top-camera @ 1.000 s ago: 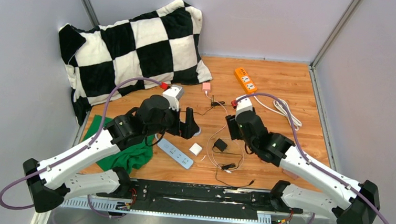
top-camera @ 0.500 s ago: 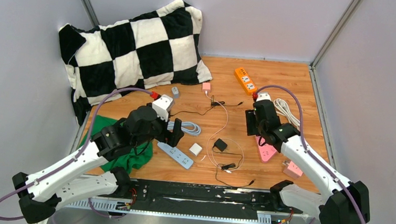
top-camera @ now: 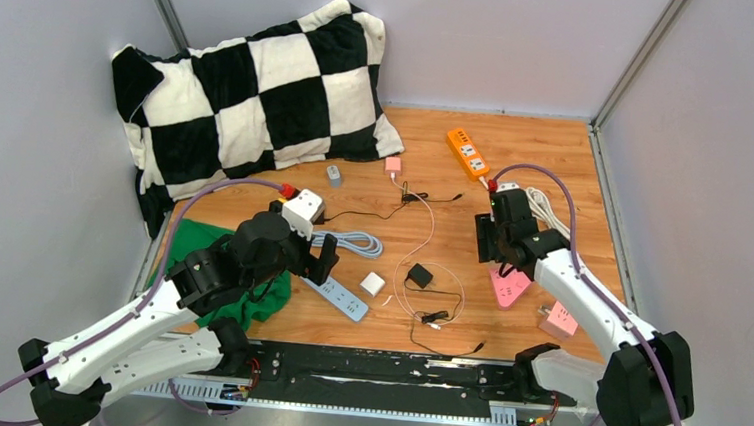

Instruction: Insert the plug

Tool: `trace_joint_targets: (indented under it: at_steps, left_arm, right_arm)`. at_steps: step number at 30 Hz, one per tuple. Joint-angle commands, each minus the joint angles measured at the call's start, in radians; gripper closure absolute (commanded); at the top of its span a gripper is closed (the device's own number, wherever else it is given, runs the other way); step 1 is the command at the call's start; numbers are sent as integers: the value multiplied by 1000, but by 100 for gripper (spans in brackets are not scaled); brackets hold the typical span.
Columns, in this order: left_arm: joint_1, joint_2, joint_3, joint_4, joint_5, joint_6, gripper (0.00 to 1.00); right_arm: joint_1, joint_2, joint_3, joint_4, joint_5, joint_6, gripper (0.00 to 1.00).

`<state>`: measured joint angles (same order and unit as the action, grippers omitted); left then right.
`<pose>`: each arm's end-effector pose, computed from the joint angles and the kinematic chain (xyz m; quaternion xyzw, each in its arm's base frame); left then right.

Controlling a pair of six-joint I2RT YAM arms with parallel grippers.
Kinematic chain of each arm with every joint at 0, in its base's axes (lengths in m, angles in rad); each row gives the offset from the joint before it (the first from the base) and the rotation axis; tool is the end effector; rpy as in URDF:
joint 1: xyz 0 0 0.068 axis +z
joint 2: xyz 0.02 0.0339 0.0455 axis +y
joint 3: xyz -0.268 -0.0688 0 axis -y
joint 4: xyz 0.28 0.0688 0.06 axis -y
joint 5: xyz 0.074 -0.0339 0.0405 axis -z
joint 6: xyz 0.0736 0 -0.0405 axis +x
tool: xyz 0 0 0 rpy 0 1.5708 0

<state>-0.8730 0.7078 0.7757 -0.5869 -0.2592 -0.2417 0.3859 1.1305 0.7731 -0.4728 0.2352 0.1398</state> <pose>0.1543 -0.1547 0.2946 0.2046 0.8354 -0.1684 0.4816 0.2726 0.0922 0.2068 -0.0715 0.9240 -0.0122 0.3755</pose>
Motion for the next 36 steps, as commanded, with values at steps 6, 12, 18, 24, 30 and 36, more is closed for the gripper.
trace_joint_targets:
  at_steps: [6, 12, 18, 24, 30, 36]
  left_arm:
    - [-4, -11, -8, 1, -12, 22, 0]
    - [-4, -17, -8, 1, -9, 24, 0]
    - [-4, -19, -10, 5, -5, 25, 0]
    - [-4, -17, -11, 6, -4, 27, 0]
    - [-4, -17, -11, 6, -8, 28, 0]
    - [-3, -17, -11, 5, -10, 28, 0]
  right_arm:
    - [-30, 29, 10, -25, 3, -26, 100]
    - [-30, 30, 28, -26, 7, -37, 100]
    - [-29, 13, 47, -28, -9, -35, 100]
    - [-30, 21, 65, -27, -8, -37, 100]
    - [-30, 41, 63, -16, -2, -41, 100]
    - [-32, 72, 52, -5, -2, -39, 100]
